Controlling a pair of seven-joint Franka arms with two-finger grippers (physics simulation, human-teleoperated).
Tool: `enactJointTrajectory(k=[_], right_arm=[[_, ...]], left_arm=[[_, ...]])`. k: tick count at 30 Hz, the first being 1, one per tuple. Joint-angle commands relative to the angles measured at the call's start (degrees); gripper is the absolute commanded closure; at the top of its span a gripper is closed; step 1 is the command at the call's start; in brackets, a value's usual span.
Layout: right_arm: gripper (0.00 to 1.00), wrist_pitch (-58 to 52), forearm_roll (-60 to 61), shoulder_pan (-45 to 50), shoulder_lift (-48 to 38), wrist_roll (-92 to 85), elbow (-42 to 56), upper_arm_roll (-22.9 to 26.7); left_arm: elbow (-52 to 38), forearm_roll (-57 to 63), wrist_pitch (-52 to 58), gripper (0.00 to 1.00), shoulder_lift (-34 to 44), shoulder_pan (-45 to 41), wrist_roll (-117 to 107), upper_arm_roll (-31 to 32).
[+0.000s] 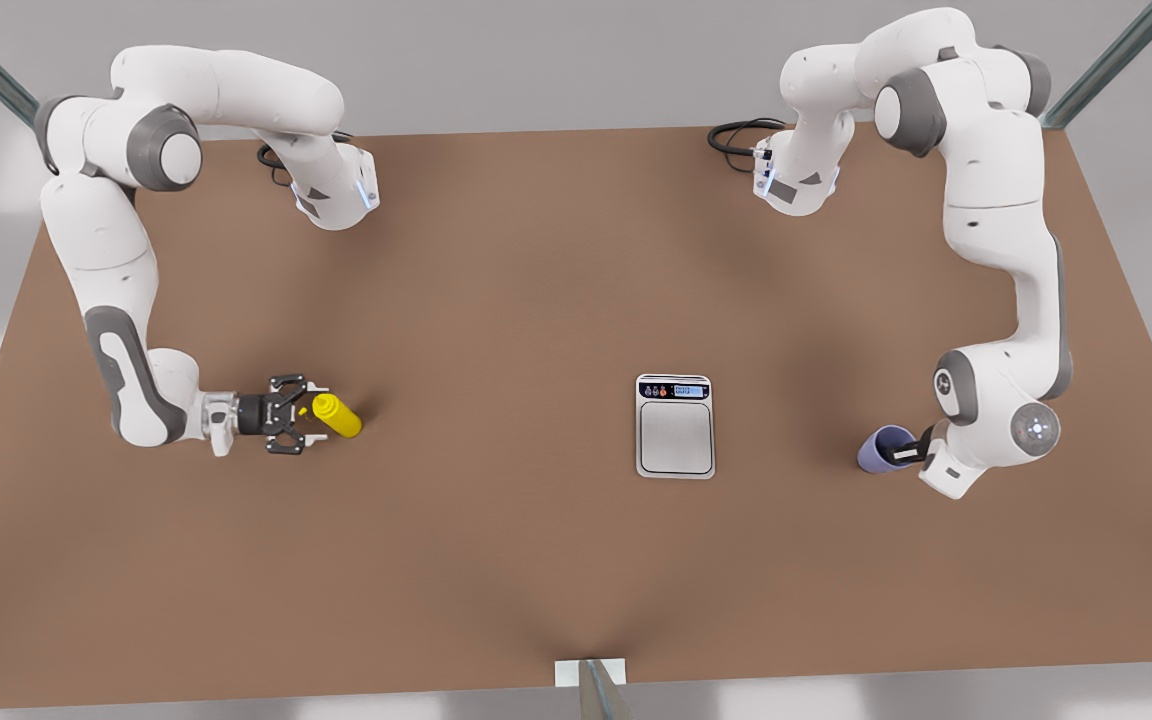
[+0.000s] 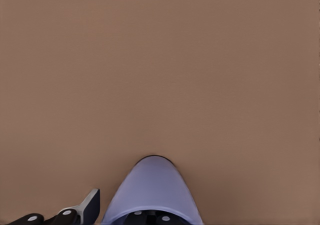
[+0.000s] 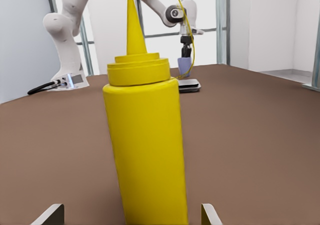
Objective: Move cup to the weight, pick up sauce bottle, pour sauce
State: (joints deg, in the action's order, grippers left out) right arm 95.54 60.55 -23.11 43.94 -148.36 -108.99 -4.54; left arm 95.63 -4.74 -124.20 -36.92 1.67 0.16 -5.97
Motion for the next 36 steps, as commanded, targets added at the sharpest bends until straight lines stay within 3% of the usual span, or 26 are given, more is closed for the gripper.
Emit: enactJointTrajectory(k=[1, 6, 17, 18, 20, 23, 28, 36], right_arm=[[0.0, 0.0, 0.2, 0.0, -0.1, 0.0, 0.0, -0.1], [0.0, 0.3, 1.7, 1.5, 0.0, 0.0, -0.1, -0.6], [0.0, 3.3, 1.9, 4.2, -1.8, 2.2, -0.3, -0.6], [0.07, 3.3, 1.9, 4.6, -1.8, 2.2, -0.3, -0.6], [0.07, 3.3, 1.9, 4.7, -1.7, 2.3, -0.3, -0.6], [0.18, 3.3, 1.9, 5.0, -1.8, 2.3, -0.2, -0.6], [0.32, 3.3, 1.9, 5.0, -1.8, 2.3, -0.2, -0.6], [0.4, 3.4, 1.9, 5.1, -2.1, 2.8, -0.3, -0.6]], left_arm=[[0.0, -0.8, 0.0, 0.68, 0.0, 0.0, 0.0, 0.0], [-0.2, -0.8, -0.2, 0.79, -0.3, 0.0, 0.0, 0.0], [-1.3, -0.8, 1.4, 0.79, 2.3, -0.4, -3.2, 0.3], [-3.1, -0.8, 4.4, 0.79, 2.5, -0.4, -5.2, 1.5], [-7.6, -0.8, 9.8, 0.79, 2.7, -3.2, -11.3, 2.4], [-10.0, -1.7, 16.0, 0.79, 5.3, -13.7, -21.2, 2.5], [-10.3, -3.3, 16.1, 0.79, 4.4, -27.4, -28.5, 2.5], [-10.5, -7.7, 12.2, 0.79, 0.3, -29.9, -33.6, 2.5]])
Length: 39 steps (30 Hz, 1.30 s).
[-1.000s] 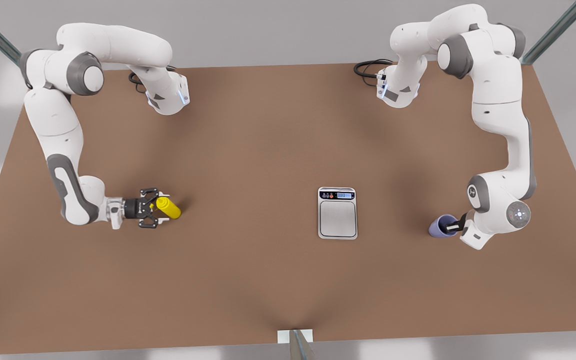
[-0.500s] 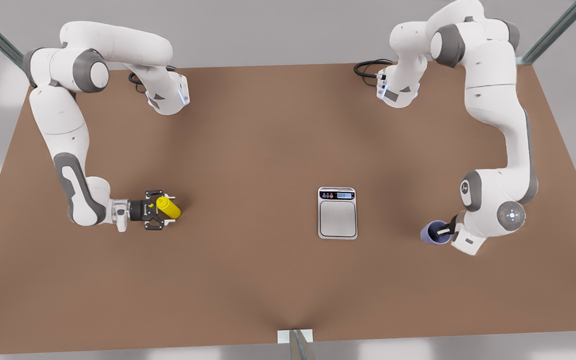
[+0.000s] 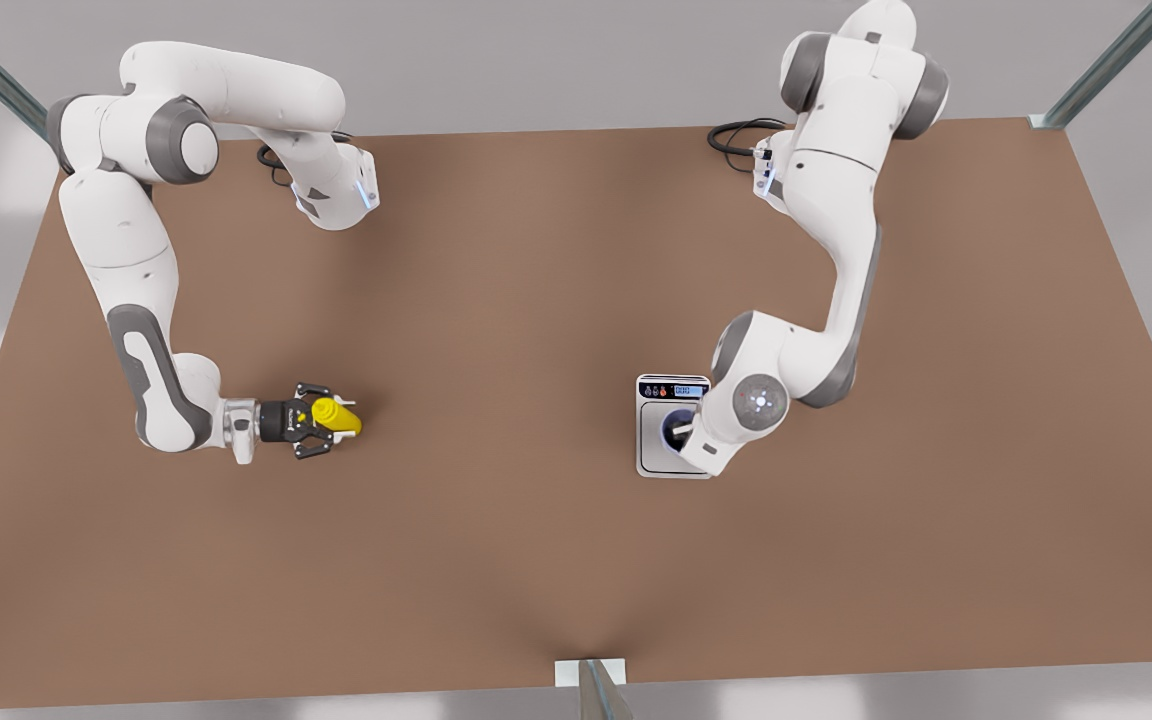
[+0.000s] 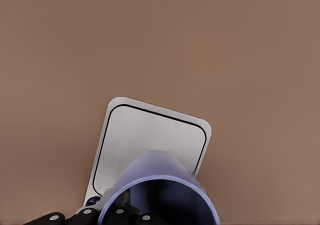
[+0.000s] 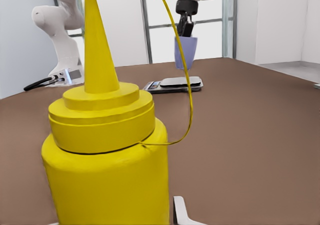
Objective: Move cup to the weight, pick up sauce bottle, pour sauce
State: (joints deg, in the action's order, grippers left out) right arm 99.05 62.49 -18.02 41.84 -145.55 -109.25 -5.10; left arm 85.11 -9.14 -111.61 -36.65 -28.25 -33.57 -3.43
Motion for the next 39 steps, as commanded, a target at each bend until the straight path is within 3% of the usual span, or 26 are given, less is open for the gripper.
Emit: enactJointTrajectory(k=[1, 7, 8, 9, 16, 24, 27, 29, 30, 32, 34, 38, 39], right_arm=[[0.4, 0.0, 0.0, 0.0, 0.0, 0.0, 0.0, 0.0], [0.43, 0.4, 0.0, 0.6, -0.2, 1.2, 0.0, 0.0], [0.43, 0.4, 0.0, 0.6, -0.2, 1.3, 0.0, 0.0], [0.43, 0.4, 0.0, 0.6, -0.3, 1.3, 0.0, 0.0], [0.43, 0.4, 0.0, 1.1, -3.2, 4.4, -0.3, 0.0], [0.43, 7.7, 0.0, 5.2, -11.6, 11.7, -0.5, 0.1], [0.43, 19.9, 0.0, 9.4, -17.2, 16.3, -2.0, 0.0], [0.43, 25.7, 0.1, 13.1, -19.2, 21.5, -1.9, 0.0], [0.43, 29.0, 0.0, 15.6, -20.0, 24.7, -1.9, 0.0], [0.43, 35.5, 0.0, 21.1, -21.4, 30.8, -1.7, 0.0], [0.43, 42.7, 0.1, 27.6, -21.5, 36.4, -1.4, 0.0], [0.43, 61.2, -1.3, 43.3, -20.0, 45.3, 0.9, 0.8], [0.43, 61.8, -5.6, 47.0, -18.9, 45.2, 2.6, 3.0]], left_arm=[[0.1, -3.3, 0.3, 0.79, 0.1, 0.0, 0.1, 0.0], [0.1, -3.3, 0.7, 0.79, -1.2, -0.1, 0.2, 0.1], [0.0, -3.3, 0.7, 0.36, -1.3, -0.1, 0.7, 0.0], [0.0, -3.3, 0.6, 0.0, -1.4, -0.1, 0.7, 0.0], [-0.4, -3.3, 0.8, 0.0, -1.2, -0.1, 0.3, -0.4], [-0.6, -3.3, 2.9, 0.0, 0.4, 0.6, 0.6, -1.3], [-0.1, -3.7, 10.1, 0.0, 11.0, 2.0, -0.7, -6.7], [-0.3, -6.5, 13.7, 0.0, 17.6, 16.2, 1.0, -6.8], [-0.4, -4.5, 16.0, 0.0, 18.6, 20.9, 14.2, -6.8], [0.1, 12.0, 22.1, 0.0, 26.7, 28.7, 29.2, 1.0], [3.8, 12.1, 24.3, 0.0, 34.2, 28.7, 29.5, 1.3], [3.8, 12.2, 25.1, 0.0, 33.4, 28.7, 29.4, 1.3], [3.8, 12.2, 25.1, 0.0, 33.4, 28.6, 29.3, 1.3]])
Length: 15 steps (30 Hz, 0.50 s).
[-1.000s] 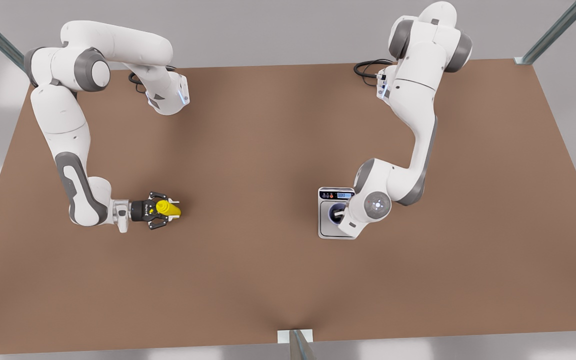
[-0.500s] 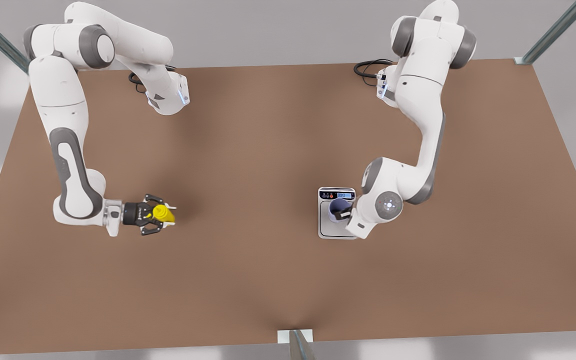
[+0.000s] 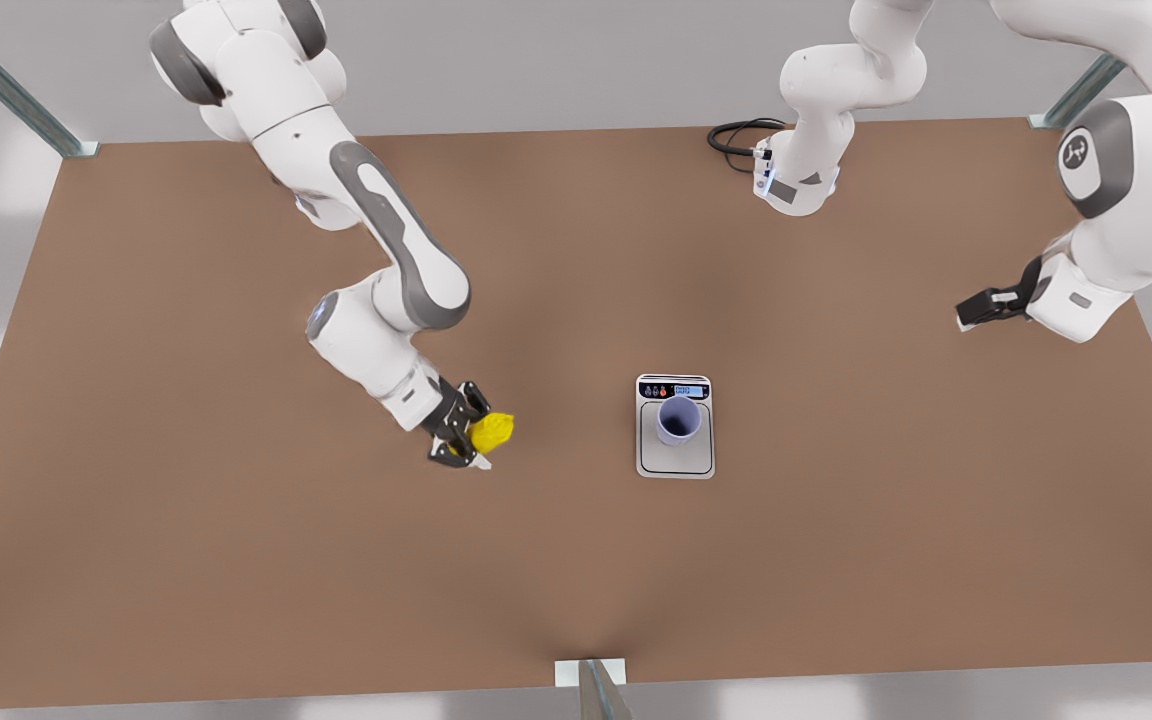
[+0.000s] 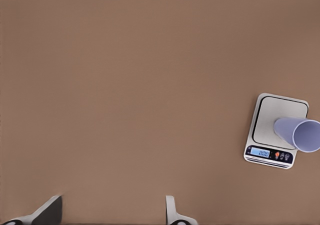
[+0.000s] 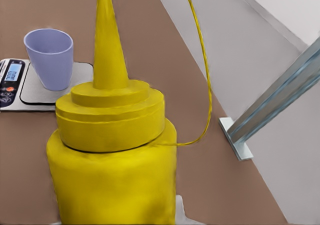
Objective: Move cup to the weight, pick up sauce bottle, pour sauce
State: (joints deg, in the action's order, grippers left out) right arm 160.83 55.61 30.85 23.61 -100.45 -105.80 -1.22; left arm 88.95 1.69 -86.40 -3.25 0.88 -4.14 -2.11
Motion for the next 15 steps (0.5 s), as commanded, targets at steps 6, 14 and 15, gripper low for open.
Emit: enactJointTrajectory(k=[6, 14, 15], right_arm=[[0.43, -20.8, -33.4, 12.0, 7.6, 8.5, 16.8, 13.7], [0.43, -20.6, -52.1, 21.8, 14.1, 40.0, 24.1, 14.2], [0.43, -20.6, -58.0, 22.3, 14.3, 47.0, 24.1, 14.2]], left_arm=[[-0.2, 1.4, -0.1, 0.0, -0.9, -0.5, -0.2, 0.0], [-0.1, 1.4, 0.0, 0.0, -1.4, -0.5, -0.3, 0.0], [-0.1, 1.4, 0.0, 0.0, -1.6, -0.4, -0.3, 0.0]])
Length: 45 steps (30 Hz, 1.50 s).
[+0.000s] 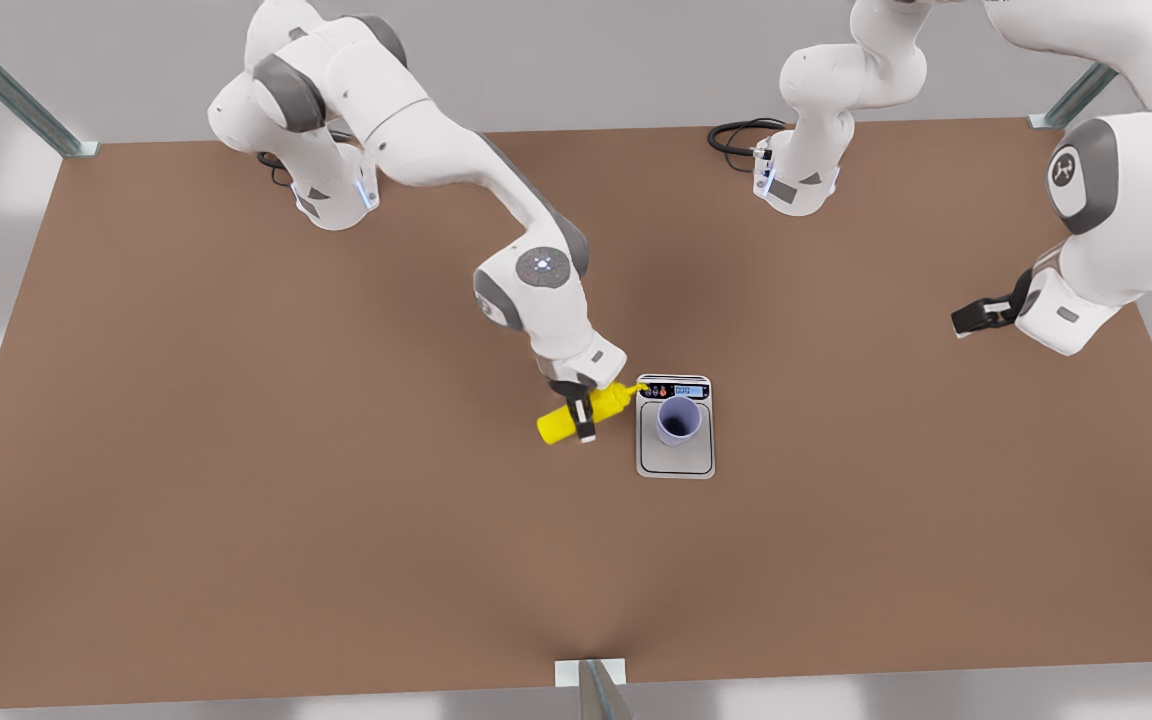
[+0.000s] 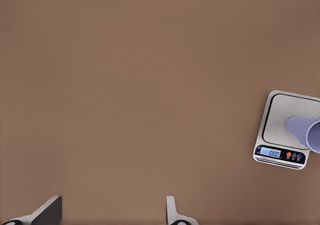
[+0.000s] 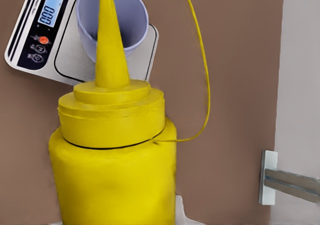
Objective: Move cup to the weight, pick up sauce bottle, pour sauce
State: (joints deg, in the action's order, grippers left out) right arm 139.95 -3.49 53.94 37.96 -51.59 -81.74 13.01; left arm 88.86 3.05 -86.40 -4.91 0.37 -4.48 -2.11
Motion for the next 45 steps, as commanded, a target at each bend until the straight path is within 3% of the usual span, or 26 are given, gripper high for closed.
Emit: enactJointTrajectory(k=[1, 6, 14, 17, 29, 36, 45], right_arm=[[0.43, -0.2, -0.8, 0.2, 0.1, 1.3, 0.0, 0.0], [0.43, -8.7, -14.6, 3.3, 0.3, 12.7, 1.5, -0.1], [0.43, -18.0, -29.3, 6.9, 8.1, 31.3, 10.0, -0.1], [0.43, -20.2, -30.0, 7.9, 13.0, 33.0, 17.1, 0.0], [0.43, -25.0, -46.1, 8.5, 17.1, 34.2, 21.1, 0.5], [0.43, -25.1, -46.0, 8.9, 23.0, 34.4, 28.3, -0.5], [0.43, -25.0, -45.8, 8.7, 22.9, 34.2, 28.6, -0.7]], left_arm=[[0.0, 0.0, 0.0, 0.0, 0.0, 0.1, 0.0, 0.0], [0.0, 0.0, 0.0, 0.0, -0.4, 0.1, 0.0, 0.0], [0.0, 0.0, 0.0, 0.0, -0.8, 0.1, 0.1, 0.0], [0.0, 0.0, 0.0, 0.0, -0.9, 0.1, 0.0, 0.0], [-0.5, 0.0, 0.0, 0.0, -3.0, 0.1, 0.0, -0.1], [-0.4, 0.0, 0.4, 0.0, -3.0, 0.1, 0.0, -0.1], [-0.4, 0.0, 0.4, 0.0, -3.0, 0.1, 0.0, -0.1]])
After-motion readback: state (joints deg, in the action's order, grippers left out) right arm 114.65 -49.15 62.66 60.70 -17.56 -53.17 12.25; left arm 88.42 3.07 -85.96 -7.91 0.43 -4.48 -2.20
